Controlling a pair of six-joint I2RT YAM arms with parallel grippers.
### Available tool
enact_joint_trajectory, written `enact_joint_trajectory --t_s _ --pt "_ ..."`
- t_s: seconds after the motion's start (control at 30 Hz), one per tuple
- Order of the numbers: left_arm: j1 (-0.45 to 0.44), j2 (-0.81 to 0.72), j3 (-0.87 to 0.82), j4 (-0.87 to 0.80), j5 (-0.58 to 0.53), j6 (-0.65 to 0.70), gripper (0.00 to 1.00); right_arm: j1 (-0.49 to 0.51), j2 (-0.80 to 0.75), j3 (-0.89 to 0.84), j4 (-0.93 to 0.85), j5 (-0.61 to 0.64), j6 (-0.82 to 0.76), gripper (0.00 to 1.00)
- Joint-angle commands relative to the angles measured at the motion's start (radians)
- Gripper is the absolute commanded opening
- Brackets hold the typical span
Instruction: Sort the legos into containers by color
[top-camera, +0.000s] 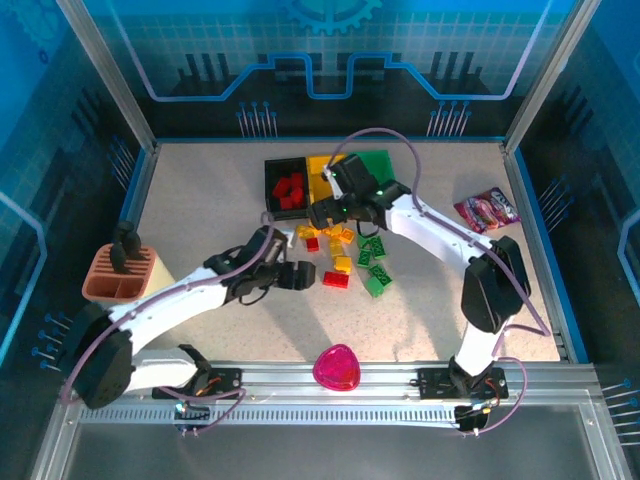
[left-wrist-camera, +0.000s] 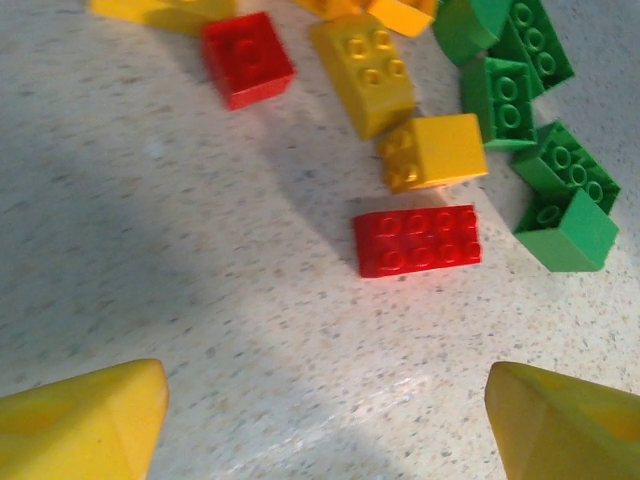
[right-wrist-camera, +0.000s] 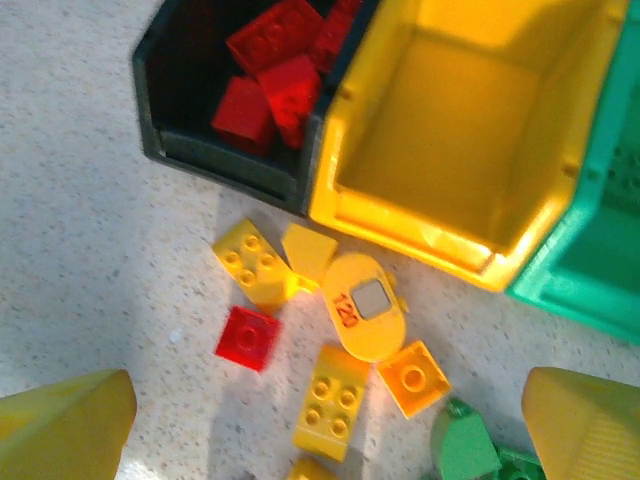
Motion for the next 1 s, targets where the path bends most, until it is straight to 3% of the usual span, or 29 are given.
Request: enact_joint_trajectory --t_s 0.0,0.53,0.73,0.97 --pt "-0.037 0.111 0.105 -0.018 0.018 0.058 0.86 -0.029 -0.094 -0.079 0.067 -0.022 0.041 1.00" --pt "-0.162 0.574 0.490 -0.223 -0.119 0.065 0.84 -0.198 -0.395 -0.439 0.140 -0.021 0.145 1.00" --pt "-0.174 0.647 0.556 -0.304 -0.184 0.041 0.83 -0.228 -0.434 -0.502 0.162 -0.044 0.155 1.00" --pt "-0.181 0.670 0.558 -0.307 -0.172 0.004 0.82 -0.238 -0.444 -0.525 0.184 -0.052 0.163 1.00"
